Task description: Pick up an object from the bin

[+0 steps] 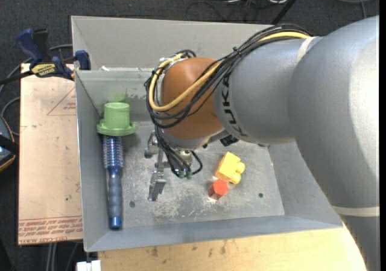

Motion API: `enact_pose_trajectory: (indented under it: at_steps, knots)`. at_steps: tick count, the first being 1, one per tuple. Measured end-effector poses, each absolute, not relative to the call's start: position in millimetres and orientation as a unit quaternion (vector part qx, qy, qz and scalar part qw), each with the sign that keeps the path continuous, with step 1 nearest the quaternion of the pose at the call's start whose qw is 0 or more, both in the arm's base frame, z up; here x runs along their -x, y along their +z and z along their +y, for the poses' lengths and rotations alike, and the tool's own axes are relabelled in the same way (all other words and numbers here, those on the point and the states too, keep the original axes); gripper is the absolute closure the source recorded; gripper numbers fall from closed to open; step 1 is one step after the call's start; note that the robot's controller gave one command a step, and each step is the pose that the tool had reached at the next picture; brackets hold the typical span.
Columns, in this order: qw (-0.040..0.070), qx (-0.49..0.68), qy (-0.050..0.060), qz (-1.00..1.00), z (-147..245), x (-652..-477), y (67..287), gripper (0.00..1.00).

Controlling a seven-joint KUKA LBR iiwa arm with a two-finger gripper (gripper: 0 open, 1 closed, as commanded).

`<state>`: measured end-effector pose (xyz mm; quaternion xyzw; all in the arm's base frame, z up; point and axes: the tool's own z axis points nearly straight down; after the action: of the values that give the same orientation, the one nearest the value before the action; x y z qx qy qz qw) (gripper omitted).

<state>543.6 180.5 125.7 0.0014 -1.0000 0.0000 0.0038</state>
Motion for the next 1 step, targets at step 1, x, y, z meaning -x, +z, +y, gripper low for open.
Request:
enact_pose_trajectory:
  at_steps: [1]
  knots:
    - [-0.001,-0.04,0.001,-0.999,98.7,-582.3,79.4,0.0]
